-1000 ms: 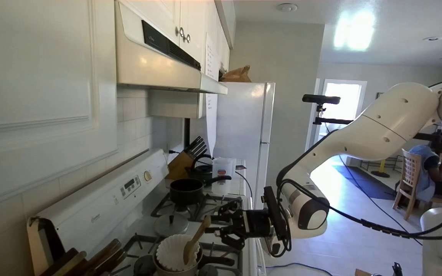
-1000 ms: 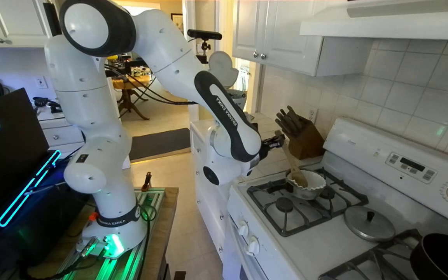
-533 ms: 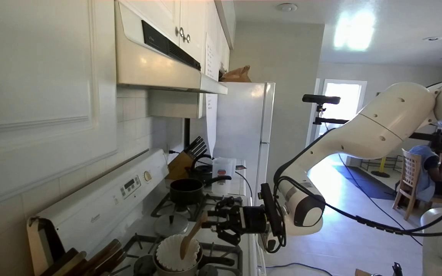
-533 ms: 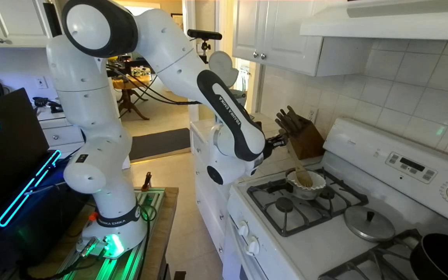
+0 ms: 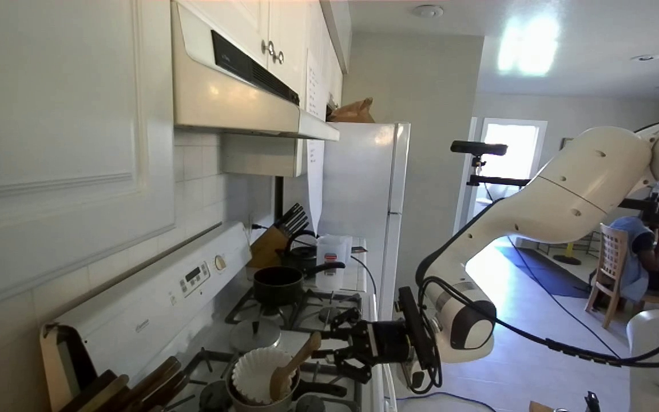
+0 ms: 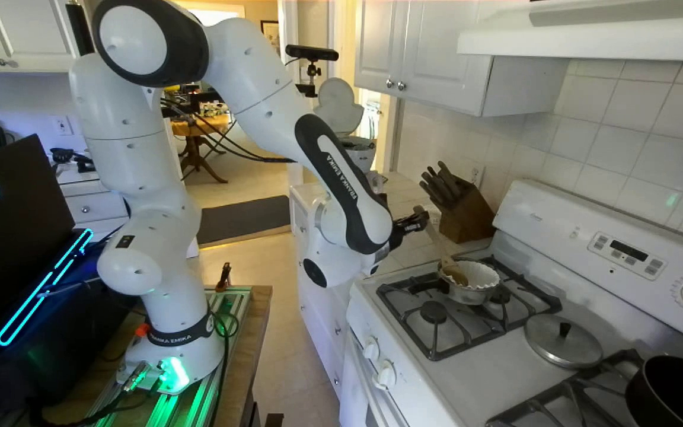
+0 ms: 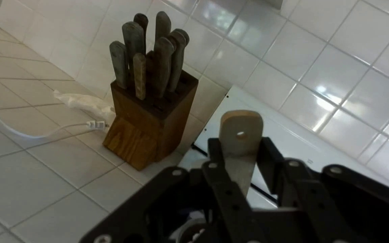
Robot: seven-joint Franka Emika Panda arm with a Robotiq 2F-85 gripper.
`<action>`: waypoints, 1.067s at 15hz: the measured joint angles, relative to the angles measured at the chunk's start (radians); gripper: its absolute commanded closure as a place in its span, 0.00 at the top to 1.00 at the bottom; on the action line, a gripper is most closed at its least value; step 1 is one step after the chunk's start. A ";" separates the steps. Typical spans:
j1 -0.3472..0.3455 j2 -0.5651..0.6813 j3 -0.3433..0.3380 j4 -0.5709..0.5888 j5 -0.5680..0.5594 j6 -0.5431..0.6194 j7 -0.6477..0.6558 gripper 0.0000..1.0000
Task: Use the spoon to stir the contents of the pan
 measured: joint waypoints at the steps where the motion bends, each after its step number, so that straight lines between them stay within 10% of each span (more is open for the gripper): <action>1: -0.011 -0.012 -0.011 -0.028 0.000 -0.002 -0.011 0.08; 16: -0.038 -0.042 -0.016 -0.090 -0.001 -0.007 -0.055 0.08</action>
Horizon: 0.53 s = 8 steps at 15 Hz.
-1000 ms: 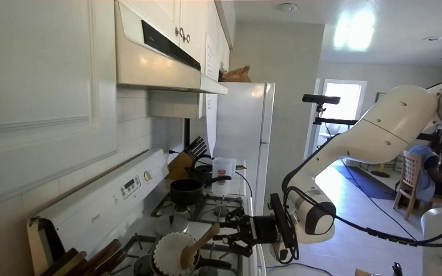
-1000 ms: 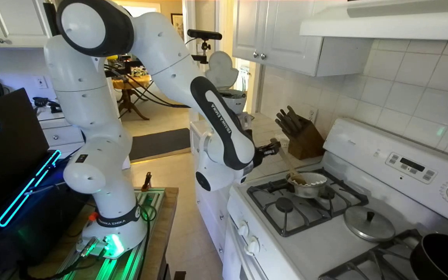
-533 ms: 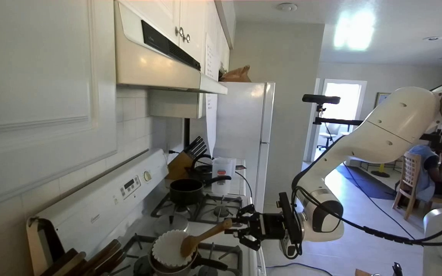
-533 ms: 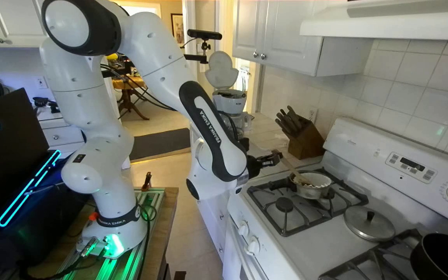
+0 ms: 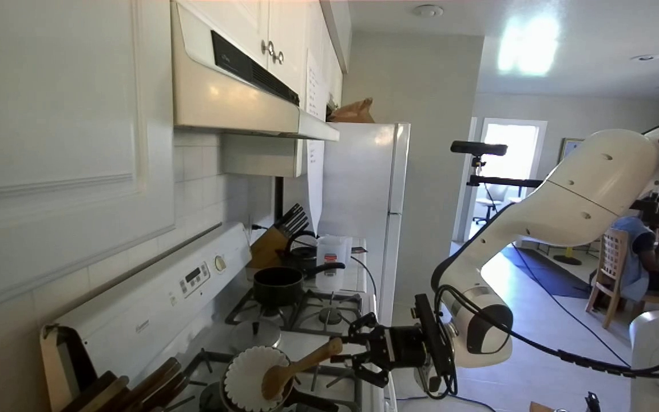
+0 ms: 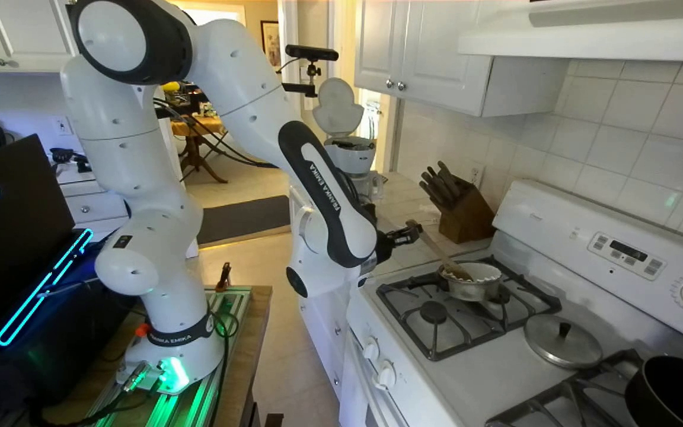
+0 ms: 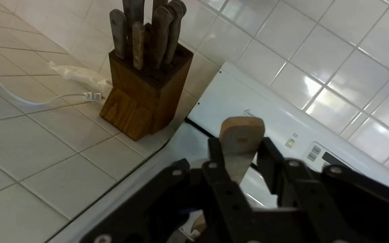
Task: Use the spoon to stir the contents of the pan
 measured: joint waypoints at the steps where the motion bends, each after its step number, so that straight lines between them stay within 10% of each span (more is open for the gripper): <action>1: 0.000 0.000 -0.001 0.000 0.000 0.000 -0.002 0.08; 8: -0.048 -0.001 -0.058 0.012 0.000 -0.053 -0.010 0.08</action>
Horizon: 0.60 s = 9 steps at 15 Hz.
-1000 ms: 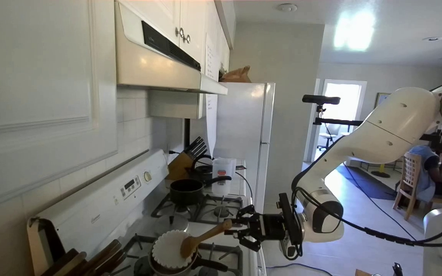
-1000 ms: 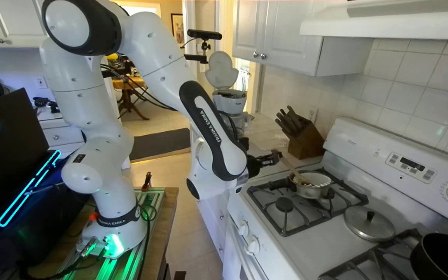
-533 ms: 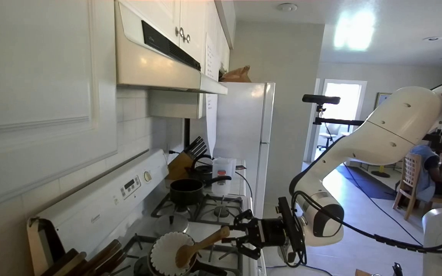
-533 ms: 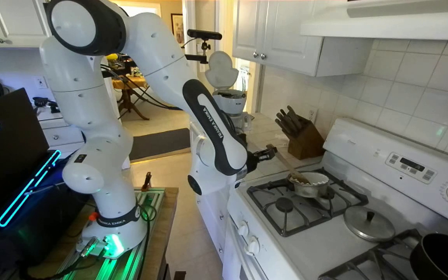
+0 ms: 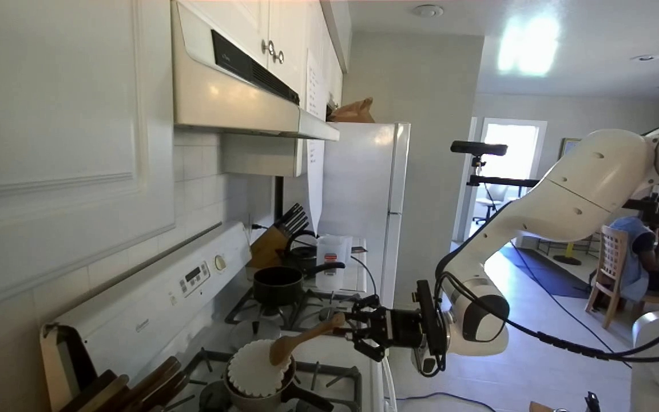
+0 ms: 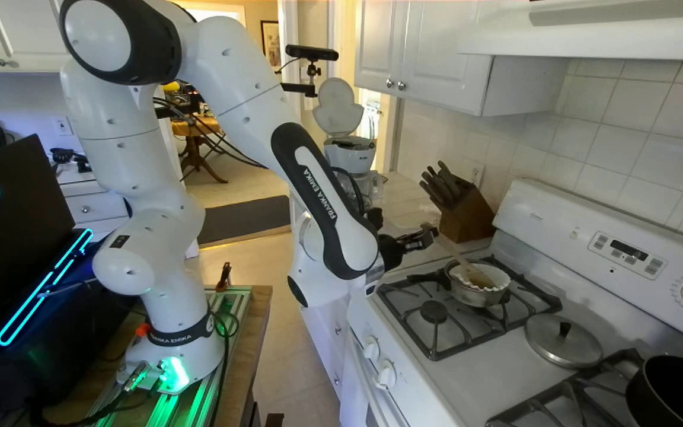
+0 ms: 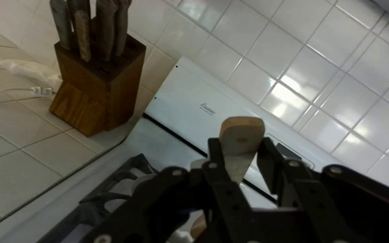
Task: Use the spoon to stir the contents of the pan
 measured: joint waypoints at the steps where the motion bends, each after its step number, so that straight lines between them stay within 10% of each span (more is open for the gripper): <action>1: -0.004 0.000 -0.004 0.000 0.000 -0.009 0.000 0.08; 9: 0.116 -0.001 0.137 0.001 0.000 -0.023 -0.199 0.08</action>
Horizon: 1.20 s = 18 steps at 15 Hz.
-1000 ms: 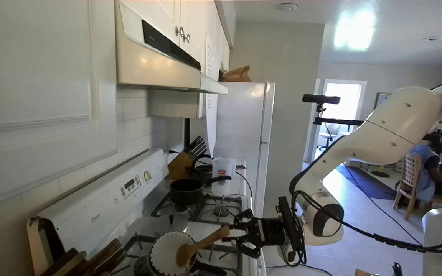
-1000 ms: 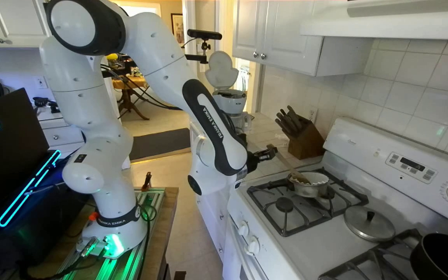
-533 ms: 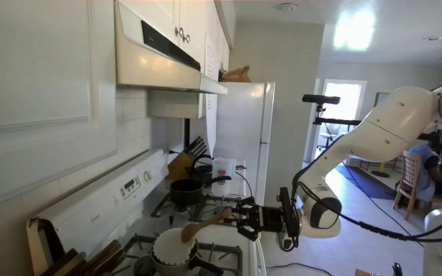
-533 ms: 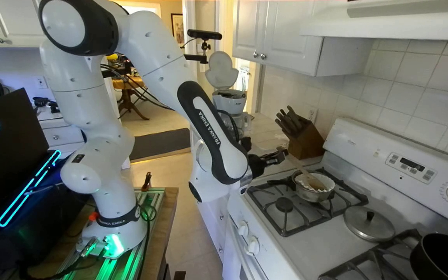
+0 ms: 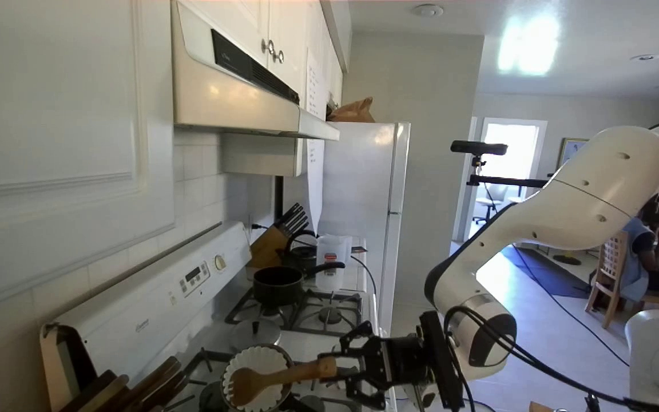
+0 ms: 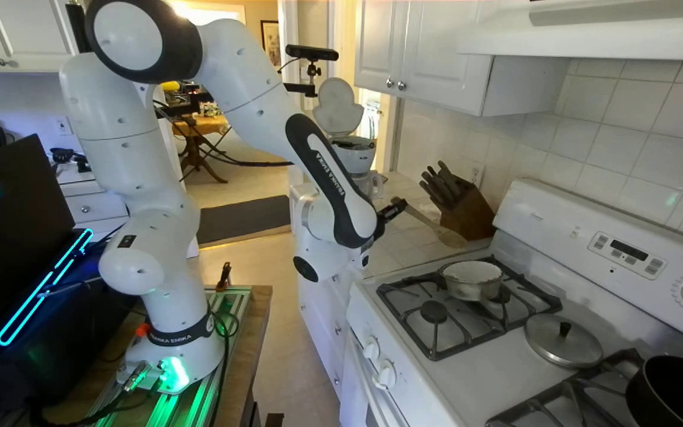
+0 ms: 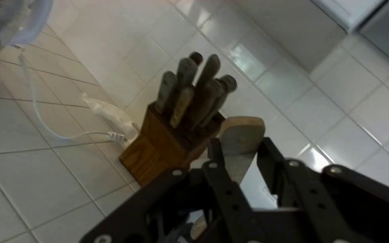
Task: Use the spoon to stir the contents of the pan
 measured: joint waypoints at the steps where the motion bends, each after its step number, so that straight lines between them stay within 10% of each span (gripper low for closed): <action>1: 0.016 -0.003 0.018 0.000 0.000 0.002 -0.046 0.08; 18: 0.064 -0.197 0.136 0.071 -0.519 0.537 -0.246 0.08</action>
